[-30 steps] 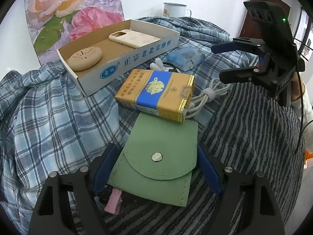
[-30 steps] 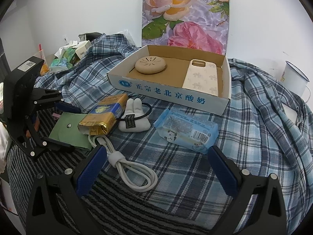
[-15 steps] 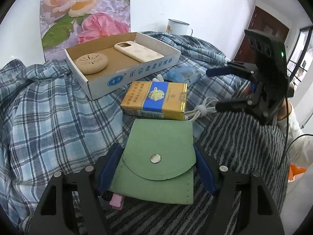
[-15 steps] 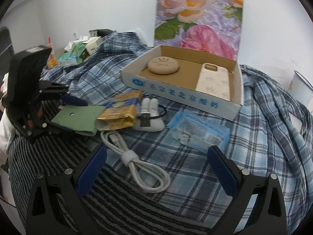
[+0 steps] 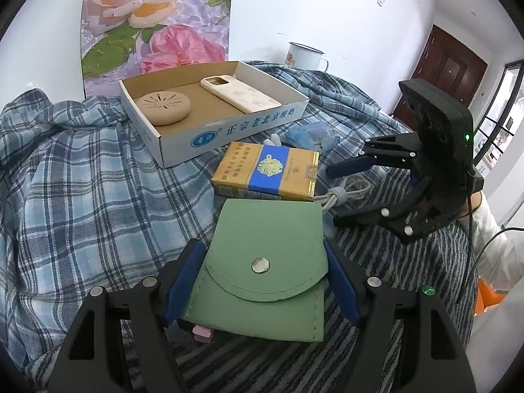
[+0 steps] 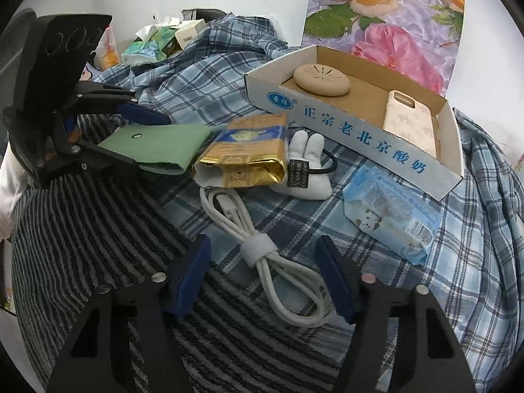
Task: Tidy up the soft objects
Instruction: 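Lower the right tool onto the white coiled cable and grasp it, then lift the green pouch with the left tool while the right tool lifts the white cable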
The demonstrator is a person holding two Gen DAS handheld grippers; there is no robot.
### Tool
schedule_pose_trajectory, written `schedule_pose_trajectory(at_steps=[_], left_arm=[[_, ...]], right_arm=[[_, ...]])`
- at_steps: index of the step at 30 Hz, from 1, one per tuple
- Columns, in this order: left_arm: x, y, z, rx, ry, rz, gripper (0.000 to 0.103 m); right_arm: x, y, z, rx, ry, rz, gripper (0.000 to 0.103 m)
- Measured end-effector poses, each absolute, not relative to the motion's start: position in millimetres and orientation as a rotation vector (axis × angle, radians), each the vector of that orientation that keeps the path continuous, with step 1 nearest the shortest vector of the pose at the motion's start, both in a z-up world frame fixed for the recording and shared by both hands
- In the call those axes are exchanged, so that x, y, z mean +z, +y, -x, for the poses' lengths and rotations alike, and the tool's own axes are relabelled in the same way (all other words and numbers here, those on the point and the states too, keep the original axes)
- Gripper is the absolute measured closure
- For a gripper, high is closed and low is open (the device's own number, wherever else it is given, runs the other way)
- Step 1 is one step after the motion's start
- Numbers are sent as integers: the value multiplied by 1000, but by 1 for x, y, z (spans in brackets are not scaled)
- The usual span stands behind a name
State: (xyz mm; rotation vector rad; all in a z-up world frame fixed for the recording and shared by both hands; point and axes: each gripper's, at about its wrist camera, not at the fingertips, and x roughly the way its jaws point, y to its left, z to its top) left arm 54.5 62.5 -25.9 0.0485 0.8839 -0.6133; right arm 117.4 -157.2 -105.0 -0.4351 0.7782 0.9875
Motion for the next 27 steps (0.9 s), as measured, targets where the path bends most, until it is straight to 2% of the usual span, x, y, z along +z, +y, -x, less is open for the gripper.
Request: schedule_pose_trajectory(at_steps=[8, 16, 20, 27], left_arm=[[-25, 61, -54, -617, 880, -51, 28], [-25, 61, -54, -614, 880, -54, 28], [-24, 62, -54, -614, 875, -49, 28], [-20, 65, -52, -607, 852, -51, 28]], right_arm=[[-103, -158, -116, 987, 772, 433, 68], [-103, -152, -111, 987, 753, 475, 76], [-103, -154, -113, 986, 757, 462, 83], [-99, -156, -108, 967, 716, 465, 85]])
